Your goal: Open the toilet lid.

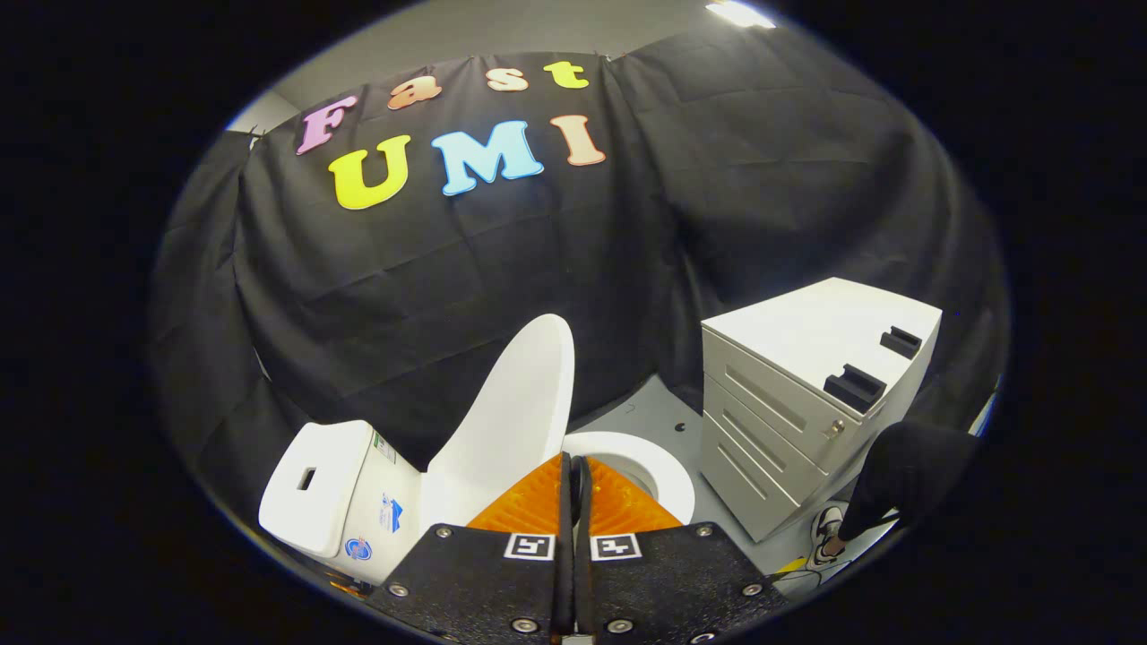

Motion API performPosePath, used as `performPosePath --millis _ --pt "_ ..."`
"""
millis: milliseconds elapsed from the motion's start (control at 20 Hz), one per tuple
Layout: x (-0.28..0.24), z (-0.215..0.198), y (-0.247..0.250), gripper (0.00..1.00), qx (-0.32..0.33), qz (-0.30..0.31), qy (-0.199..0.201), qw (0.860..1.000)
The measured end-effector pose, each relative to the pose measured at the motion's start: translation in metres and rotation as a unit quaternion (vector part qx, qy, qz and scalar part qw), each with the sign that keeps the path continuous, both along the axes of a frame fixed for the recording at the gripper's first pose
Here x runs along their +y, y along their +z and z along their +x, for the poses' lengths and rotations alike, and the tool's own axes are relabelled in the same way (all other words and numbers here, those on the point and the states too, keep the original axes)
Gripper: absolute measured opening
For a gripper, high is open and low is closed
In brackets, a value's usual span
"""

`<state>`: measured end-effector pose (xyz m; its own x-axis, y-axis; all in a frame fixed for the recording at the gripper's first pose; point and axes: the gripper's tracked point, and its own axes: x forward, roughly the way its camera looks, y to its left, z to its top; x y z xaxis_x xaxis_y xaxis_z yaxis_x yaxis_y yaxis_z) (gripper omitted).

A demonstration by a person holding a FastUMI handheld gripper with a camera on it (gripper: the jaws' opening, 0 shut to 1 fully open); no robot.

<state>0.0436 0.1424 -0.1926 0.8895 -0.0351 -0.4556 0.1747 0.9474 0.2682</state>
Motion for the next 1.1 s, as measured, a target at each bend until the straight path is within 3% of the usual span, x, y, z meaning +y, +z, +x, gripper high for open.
performPosePath --millis 200,450,950,1100 --pt "0.016 0.002 0.018 0.00 -0.014 -0.047 0.017 0.999" --pt "0.032 0.000 0.033 0.00 -0.038 -0.060 0.026 0.997" --pt "0.079 -0.005 0.071 0.00 -0.088 -0.111 0.087 0.986" --pt "0.101 -0.004 0.084 0.00 -0.124 -0.102 0.098 0.982"
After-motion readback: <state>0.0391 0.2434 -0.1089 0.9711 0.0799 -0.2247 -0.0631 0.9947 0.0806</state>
